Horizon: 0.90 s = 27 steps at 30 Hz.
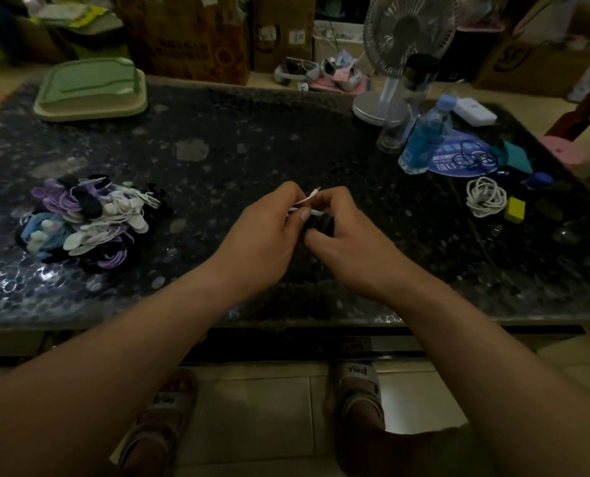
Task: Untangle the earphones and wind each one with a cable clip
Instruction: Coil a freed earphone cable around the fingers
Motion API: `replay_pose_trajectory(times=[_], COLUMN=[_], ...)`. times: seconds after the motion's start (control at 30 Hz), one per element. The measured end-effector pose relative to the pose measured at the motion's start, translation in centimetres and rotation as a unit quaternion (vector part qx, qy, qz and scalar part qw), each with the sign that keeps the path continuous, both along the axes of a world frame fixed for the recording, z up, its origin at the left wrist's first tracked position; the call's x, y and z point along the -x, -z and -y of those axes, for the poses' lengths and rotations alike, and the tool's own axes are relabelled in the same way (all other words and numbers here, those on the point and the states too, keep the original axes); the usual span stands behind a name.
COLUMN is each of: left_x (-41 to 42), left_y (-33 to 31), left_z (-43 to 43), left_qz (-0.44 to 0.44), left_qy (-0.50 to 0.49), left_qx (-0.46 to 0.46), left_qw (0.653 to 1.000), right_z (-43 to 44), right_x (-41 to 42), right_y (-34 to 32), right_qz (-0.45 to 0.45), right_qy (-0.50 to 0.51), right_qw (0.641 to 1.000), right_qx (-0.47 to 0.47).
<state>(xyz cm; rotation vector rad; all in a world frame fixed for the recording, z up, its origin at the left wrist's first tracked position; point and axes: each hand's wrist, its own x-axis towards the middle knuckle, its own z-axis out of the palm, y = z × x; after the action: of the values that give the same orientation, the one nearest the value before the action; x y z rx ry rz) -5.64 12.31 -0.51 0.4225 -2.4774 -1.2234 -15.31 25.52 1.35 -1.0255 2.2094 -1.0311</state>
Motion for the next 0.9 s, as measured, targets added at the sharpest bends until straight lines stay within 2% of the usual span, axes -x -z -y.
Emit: replay_pose_trajectory(times=[0.13, 0.27, 0.37, 0.43, 0.53, 0.6, 0.7, 0.8, 0.9], left_x=[0.4, 0.4, 0.4, 0.5, 0.5, 0.3, 0.3, 0.4, 0.4], left_y=[0.2, 0.6, 0.7, 0.8, 0.9, 0.9, 0.8, 0.6, 0.9], left_z=[0.2, 0.0, -0.3, 0.0, 0.8, 1.1, 1.1, 1.2, 1.3], left_qz=[0.002, 0.011, -0.013, -0.027, -0.022, -0.011, 0.015, 0.032, 0.020], left_qy=[-0.003, -0.006, -0.015, -0.029, -0.039, -0.026, -0.018, -0.014, -0.024], left_qx=[0.010, 0.086, 0.098, 0.080, 0.066, 0.050, -0.003, -0.108, -0.087], left_qw=[1.000, 0.996, 0.995, 0.996, 0.997, 0.998, 1.000, 0.994, 0.996], right_z=[0.3, 0.4, 0.2, 0.0, -0.9, -1.4, -1.6, -1.2, -0.8], right_x=[-0.5, -0.8, -0.6, -0.1, 0.9, 1.4, 1.8, 1.7, 1.3], right_y=[0.2, 0.7, 1.0, 0.8, 0.6, 0.8, 0.9, 0.9, 1.0], right_qz=[-0.013, -0.035, -0.046, -0.034, 0.051, 0.087, 0.080, 0.107, 0.104], right_qy=[0.008, 0.031, 0.069, 0.054, -0.048, -0.069, -0.047, -0.019, 0.007], right_qw=[1.000, 0.999, 0.996, 0.997, 0.997, 0.993, 0.995, 0.994, 0.993], right_qx=[0.003, 0.013, 0.036, 0.036, 0.041, 0.043, 0.023, 0.033, 0.046])
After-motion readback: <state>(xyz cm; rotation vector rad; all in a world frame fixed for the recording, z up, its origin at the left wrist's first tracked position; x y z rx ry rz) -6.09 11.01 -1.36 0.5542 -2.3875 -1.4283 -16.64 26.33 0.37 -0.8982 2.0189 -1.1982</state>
